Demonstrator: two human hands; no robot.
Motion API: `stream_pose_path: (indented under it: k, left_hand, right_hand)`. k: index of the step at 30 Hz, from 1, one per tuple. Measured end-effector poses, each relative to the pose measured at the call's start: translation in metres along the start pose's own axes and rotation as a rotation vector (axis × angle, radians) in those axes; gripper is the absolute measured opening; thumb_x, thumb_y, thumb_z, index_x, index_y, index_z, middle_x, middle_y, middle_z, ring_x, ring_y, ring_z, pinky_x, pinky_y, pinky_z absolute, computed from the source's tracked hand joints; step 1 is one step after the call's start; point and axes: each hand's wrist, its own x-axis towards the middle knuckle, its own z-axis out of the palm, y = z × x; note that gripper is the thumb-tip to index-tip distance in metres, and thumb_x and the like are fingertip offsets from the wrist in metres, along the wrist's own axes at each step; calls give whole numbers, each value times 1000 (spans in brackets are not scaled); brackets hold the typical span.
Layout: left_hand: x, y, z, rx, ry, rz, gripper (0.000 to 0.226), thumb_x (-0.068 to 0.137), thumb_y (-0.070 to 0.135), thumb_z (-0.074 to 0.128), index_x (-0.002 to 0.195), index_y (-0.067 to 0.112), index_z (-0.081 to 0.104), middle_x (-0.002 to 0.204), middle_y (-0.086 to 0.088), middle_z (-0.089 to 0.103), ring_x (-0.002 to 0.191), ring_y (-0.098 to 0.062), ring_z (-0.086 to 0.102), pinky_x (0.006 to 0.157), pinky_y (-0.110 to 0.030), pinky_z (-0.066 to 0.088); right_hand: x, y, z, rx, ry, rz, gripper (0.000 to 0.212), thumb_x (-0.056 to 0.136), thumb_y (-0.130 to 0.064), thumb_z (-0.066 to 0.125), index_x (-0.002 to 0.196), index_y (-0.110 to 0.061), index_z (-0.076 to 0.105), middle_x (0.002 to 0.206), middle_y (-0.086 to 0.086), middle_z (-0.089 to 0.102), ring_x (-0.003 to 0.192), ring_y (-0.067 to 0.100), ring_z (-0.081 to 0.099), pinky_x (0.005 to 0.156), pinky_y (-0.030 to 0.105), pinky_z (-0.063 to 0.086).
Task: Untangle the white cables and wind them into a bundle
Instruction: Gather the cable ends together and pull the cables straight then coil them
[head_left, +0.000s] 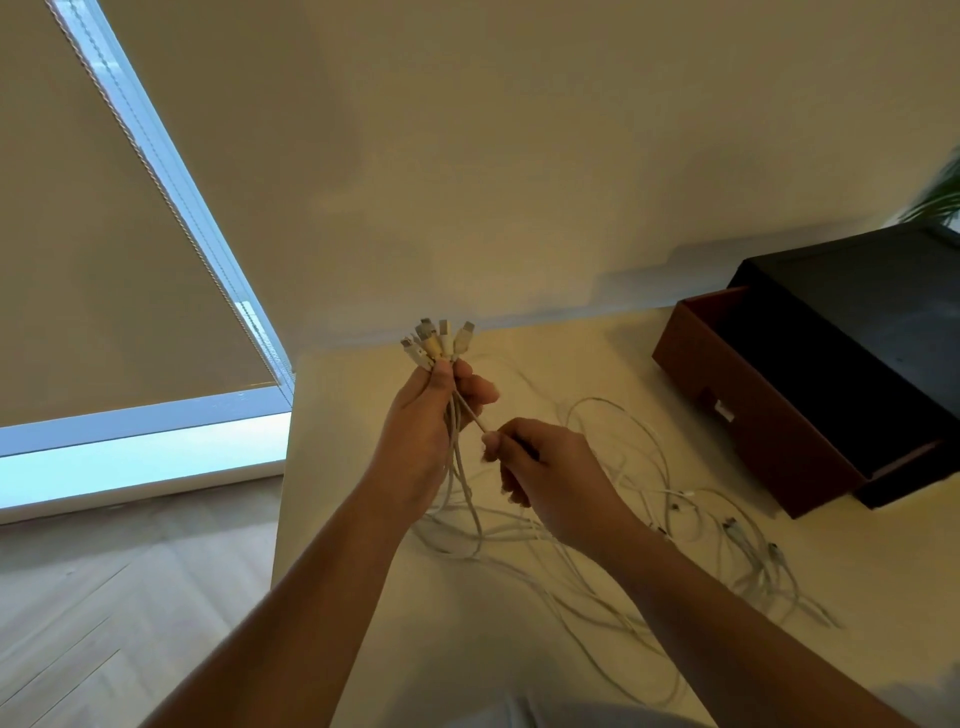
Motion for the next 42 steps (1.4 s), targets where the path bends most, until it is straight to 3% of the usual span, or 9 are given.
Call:
stream_pose_path:
  k: [5, 11, 14, 17, 21, 24, 28, 32, 42]
  left_hand:
    - [2, 6, 3, -111, 24, 145, 31, 106, 19, 27, 86, 14, 50, 51, 10, 46, 46, -5, 43, 60, -24, 53]
    - [14, 34, -25, -109, 221, 351, 30, 107, 21, 28, 84, 17, 48, 49, 13, 39, 44, -3, 32, 47, -18, 33]
    - [18, 48, -42, -88, 277, 389, 30, 107, 20, 29, 83, 19, 47, 49, 14, 38, 46, -4, 31, 46, -17, 27]
    - [19, 51, -55, -43, 326, 382, 31, 106, 20, 29, 81, 20, 48, 49, 14, 39, 47, -3, 32, 45, -17, 27]
    - [21, 42, -62, 39, 407, 290, 31, 105, 20, 30, 80, 22, 48, 45, 15, 42, 44, -1, 34, 44, -15, 25]
    - [19, 25, -49, 182, 329, 226, 30, 106, 22, 32, 81, 21, 50, 48, 14, 54, 40, 0, 34, 40, -13, 24]
    - [4, 4, -16, 399, 63, 196, 31, 105, 19, 35, 81, 18, 54, 75, 9, 73, 40, -7, 30, 37, -17, 23]
    - [-6, -6, 2, 529, -135, 167, 29, 105, 22, 34, 90, 24, 59, 102, 1, 74, 47, -17, 32, 45, -26, 30]
    - [3, 7, 3, 260, -49, 44, 26, 106, 20, 31, 91, 16, 52, 64, 3, 47, 41, -1, 32, 42, -14, 26]
  right_hand:
    - [0, 8, 0, -174, -31, -28, 38, 100, -37, 44, 66, -22, 56, 51, -7, 48, 47, 5, 42, 53, 23, 36]
    - [1, 39, -19, -472, -53, -2, 36, 102, -34, 38, 77, -16, 56, 56, -9, 48, 49, 5, 41, 55, 25, 32]
    - [4, 61, -38, -555, -65, 91, 34, 102, -32, 38, 78, -16, 56, 71, -11, 60, 61, 1, 50, 60, 28, 37]
    - [5, 78, -61, -610, -33, 153, 34, 101, -32, 38, 76, -17, 55, 93, 1, 70, 88, 18, 63, 73, 33, 47]
    - [7, 74, -74, -685, -6, 171, 37, 101, -39, 38, 70, -22, 51, 78, 2, 67, 64, 16, 58, 58, 29, 42]
    - [10, 52, -63, -589, -23, 48, 36, 100, -37, 42, 68, -25, 54, 87, 0, 72, 80, 16, 64, 70, 35, 50]
    - [6, 15, -47, -490, -78, -125, 30, 100, -23, 47, 80, -8, 63, 55, -36, 53, 54, -6, 51, 52, 14, 33]
    - [3, 0, -40, -454, -117, -231, 31, 99, -31, 50, 77, -12, 64, 50, -9, 50, 52, 5, 46, 50, 17, 30]
    - [8, 6, -54, -463, -151, -191, 26, 101, -26, 45, 79, -22, 59, 61, -13, 52, 56, 3, 48, 55, 18, 33]
